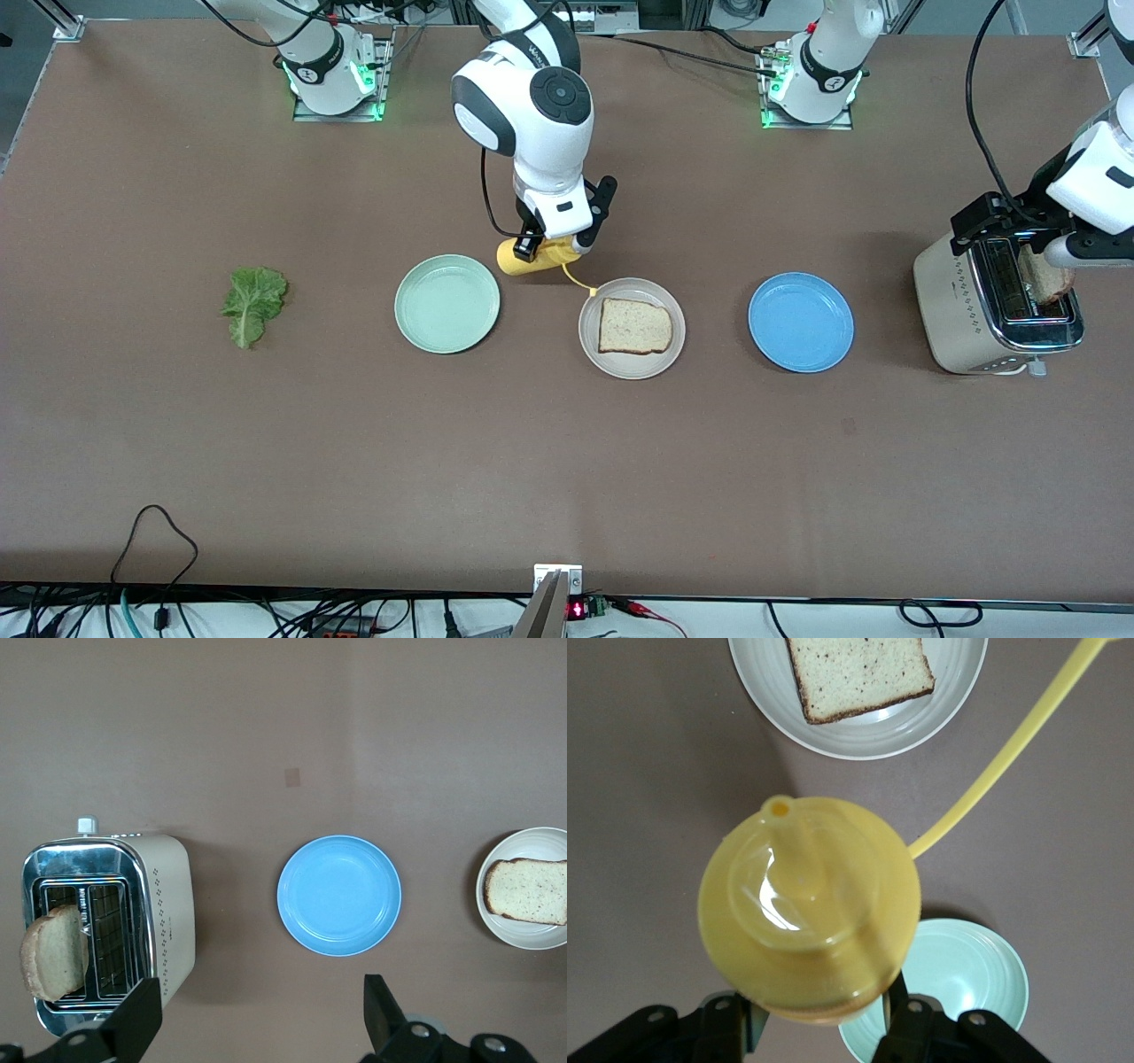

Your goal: Make sandwich in beige plate with both arms

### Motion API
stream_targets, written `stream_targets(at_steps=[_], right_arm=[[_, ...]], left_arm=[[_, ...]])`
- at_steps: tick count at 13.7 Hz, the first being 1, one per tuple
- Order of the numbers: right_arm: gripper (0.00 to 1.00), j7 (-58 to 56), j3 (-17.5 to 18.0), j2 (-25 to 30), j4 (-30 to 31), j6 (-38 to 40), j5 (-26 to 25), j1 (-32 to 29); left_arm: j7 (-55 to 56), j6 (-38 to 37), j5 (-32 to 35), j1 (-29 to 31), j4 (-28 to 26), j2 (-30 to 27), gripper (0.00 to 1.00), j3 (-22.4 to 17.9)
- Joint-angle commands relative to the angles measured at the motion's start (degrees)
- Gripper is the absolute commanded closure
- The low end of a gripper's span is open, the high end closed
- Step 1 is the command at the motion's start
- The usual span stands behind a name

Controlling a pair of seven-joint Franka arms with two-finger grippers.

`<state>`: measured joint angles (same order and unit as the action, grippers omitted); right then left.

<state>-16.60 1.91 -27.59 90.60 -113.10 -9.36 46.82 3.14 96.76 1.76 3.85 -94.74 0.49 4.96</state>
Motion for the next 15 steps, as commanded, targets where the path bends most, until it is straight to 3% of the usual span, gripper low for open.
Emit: stream_targets(at_steps=[1,4,7,11,15], right_arm=[[1.00,-0.54,-0.86,0.00,-1.66,1.21,-0.92,0.21],[1.00,-3.77,-0.69,0.78,-2.36,1.73,0.74,-4.78],[1.00,-18.67,-0.59,3.77,-2.36,4.53,11.96,-14.09],[1.00,-44.25,-0.59,6.15,-2.27,14.02,26.12,-29.46],[1.00,-64.48,-0.77,5.45,-1.48,20.18,35.71,-40.99]], left_arm=[[-1.12,-1.22,-1.32,-1.46,0.79,0.13,0.00,-1.96],[-1.38,-2.54,-1.32,-4.03,0.78,-0.13,0.00,-4.78],[-1.38,-2.45,-1.32,-2.36,0.35,-0.22,0.00,-4.34],[-1.38,-2.63,-1.32,-2.00,0.17,-0.75,0.00,-4.08],[-1.30,-2.54,-1.32,-1.83,0.08,-0.75,0.00,-3.55]])
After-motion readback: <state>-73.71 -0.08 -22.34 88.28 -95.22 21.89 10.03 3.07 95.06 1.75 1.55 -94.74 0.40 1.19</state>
